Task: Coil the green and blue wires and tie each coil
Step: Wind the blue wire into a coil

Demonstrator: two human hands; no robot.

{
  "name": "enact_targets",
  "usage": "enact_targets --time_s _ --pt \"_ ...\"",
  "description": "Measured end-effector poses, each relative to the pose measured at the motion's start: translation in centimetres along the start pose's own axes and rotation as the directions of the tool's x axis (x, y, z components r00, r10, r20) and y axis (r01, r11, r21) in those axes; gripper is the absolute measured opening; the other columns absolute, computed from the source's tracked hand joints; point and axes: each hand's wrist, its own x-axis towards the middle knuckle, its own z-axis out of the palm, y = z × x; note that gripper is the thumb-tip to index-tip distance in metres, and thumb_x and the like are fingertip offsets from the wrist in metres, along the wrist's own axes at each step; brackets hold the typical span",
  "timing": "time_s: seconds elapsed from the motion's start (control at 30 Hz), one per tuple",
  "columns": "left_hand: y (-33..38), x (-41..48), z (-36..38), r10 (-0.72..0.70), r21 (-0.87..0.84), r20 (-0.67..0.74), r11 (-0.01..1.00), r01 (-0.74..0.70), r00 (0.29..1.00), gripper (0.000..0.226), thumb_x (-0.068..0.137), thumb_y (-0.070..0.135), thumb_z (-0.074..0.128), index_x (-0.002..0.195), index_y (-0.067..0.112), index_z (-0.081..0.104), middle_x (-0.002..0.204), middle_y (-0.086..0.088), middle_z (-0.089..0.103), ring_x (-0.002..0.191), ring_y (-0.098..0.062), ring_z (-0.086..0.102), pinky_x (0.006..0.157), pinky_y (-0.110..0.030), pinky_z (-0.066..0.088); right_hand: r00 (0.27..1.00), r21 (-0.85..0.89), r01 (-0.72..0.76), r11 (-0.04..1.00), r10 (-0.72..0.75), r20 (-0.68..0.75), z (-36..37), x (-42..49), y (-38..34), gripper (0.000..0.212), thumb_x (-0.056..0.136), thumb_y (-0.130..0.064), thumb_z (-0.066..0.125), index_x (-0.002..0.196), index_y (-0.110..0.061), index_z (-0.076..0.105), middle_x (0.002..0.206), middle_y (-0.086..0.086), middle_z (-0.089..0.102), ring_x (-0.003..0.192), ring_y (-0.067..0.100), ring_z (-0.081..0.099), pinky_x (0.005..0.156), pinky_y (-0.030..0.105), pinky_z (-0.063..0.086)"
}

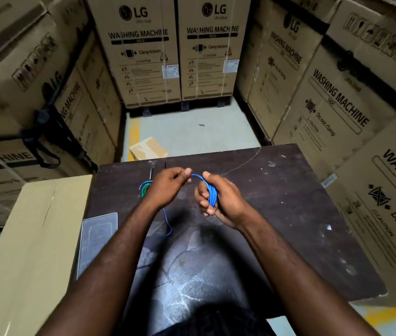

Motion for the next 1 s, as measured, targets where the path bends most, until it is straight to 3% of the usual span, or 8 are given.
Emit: enact_targets --time_s 0.07,0.17,0.27,0.37,0.57,0.7,0.83,1.0 --pt "-0.8 -0.1 0.4 -0.017 -0.047 0.043 0.999 0.019 0.999 0.045 0.084 0.061 0.049 0.068 0.022 0.064 0.058 0.008 0.057 0.06 -0.006 0.045 0.063 -0.033 0.037 0.999 0.099 -0.005 0.995 0.002 0.034 -0.1 -0.1 -0.5 0.047 0.1 -0.031 0.028 0.059 -0.015 0.044 0.051 0.003 0.042 0.035 0.012 0.034 0.041 0.024 0.032" --pt "-1.7 -0.4 1.3 -0.023 -0.045 0.106 0.999 0.028 0.994 0.06 0.081 0.067 0.046 0.081 0.011 0.069 0.074 -0.013 0.068 0.067 -0.008 0.051 0.068 -0.038 0.045 0.997 0.316 0.008 0.949 -0.031 0.07 -0.2 -0.1 -1.2 0.038 0.098 -0.033 0.033 0.068 -0.015 0.047 0.057 0.0 0.045 0.038 0.008 0.038 0.042 0.021 0.037" --pt "-1.3 -0.9 1.6 -0.036 -0.08 0.133 0.996 0.047 0.991 0.058 0.081 0.062 0.051 0.083 0.008 0.071 0.067 -0.002 0.062 0.06 -0.004 0.045 0.062 -0.027 0.036 0.993 0.474 0.077 0.877 -0.11 0.042 -0.1 -0.2 -1.6 0.025 0.092 -0.027 0.044 0.078 -0.01 0.057 0.067 0.002 0.055 0.048 0.008 0.05 0.049 0.021 0.046" --pt "-0.7 -1.3 1.7 -0.048 -0.092 0.165 0.994 0.064 0.985 0.042 0.085 0.052 0.051 0.069 0.016 0.066 0.053 0.01 0.048 0.052 -0.004 0.037 0.053 -0.025 0.029 0.982 0.513 0.161 0.843 -0.189 0.002 -0.2 0.1 -2.0 0.017 0.083 -0.02 0.058 0.085 -0.007 0.069 0.084 0.008 0.068 0.065 0.012 0.063 0.058 0.021 0.052" --pt "0.6 -3.0 2.9 0.007 0.003 0.112 1.0 -0.008 0.994 0.04 0.093 0.045 0.05 0.063 0.022 0.061 0.051 0.008 0.051 0.049 -0.006 0.042 0.056 -0.028 0.034 0.952 0.427 0.306 0.851 -0.274 -0.137 -1.1 1.8 -2.1 0.016 0.088 0.001 0.044 0.101 -0.005 0.051 0.111 0.018 0.066 0.096 0.025 0.067 0.071 0.02 0.052" --pt "1.0 -3.8 3.5 0.052 0.074 0.084 0.996 -0.059 0.995 0.037 0.097 0.033 0.051 0.062 0.023 0.059 0.047 0.014 0.05 0.047 0.001 0.042 0.055 -0.024 0.033 0.927 0.3 0.36 0.884 -0.301 -0.225 -2.2 2.9 -0.9 0.019 0.091 0.009 0.041 0.099 -0.006 0.049 0.113 0.02 0.063 0.097 0.026 0.066 0.074 0.022 0.051" --pt "1.5 -4.8 3.5 0.162 0.127 0.193 0.974 -0.189 0.968 0.03 0.097 0.026 0.052 0.071 0.016 0.063 0.052 0.008 0.048 0.052 -0.001 0.044 0.056 -0.02 0.034 0.903 0.254 0.383 0.888 -0.303 -0.303 -3.2 3.6 0.3 0.017 0.094 0.008 0.04 0.099 -0.005 0.049 0.111 0.019 0.062 0.101 0.027 0.064 0.079 0.022 0.052" --pt "2.1 -5.3 3.1 0.207 0.165 0.254 0.953 -0.253 0.945 0.026 0.093 0.033 0.047 0.076 0.023 0.064 0.06 0.009 0.054 0.058 -0.002 0.048 0.06 -0.023 0.037 0.869 -0.034 0.36 0.932 -0.348 -0.352 -4.4 4.0 1.8 0.019 0.097 0.004 0.041 0.096 -0.01 0.054 0.109 0.013 0.062 0.098 0.025 0.062 0.082 0.021 0.051"
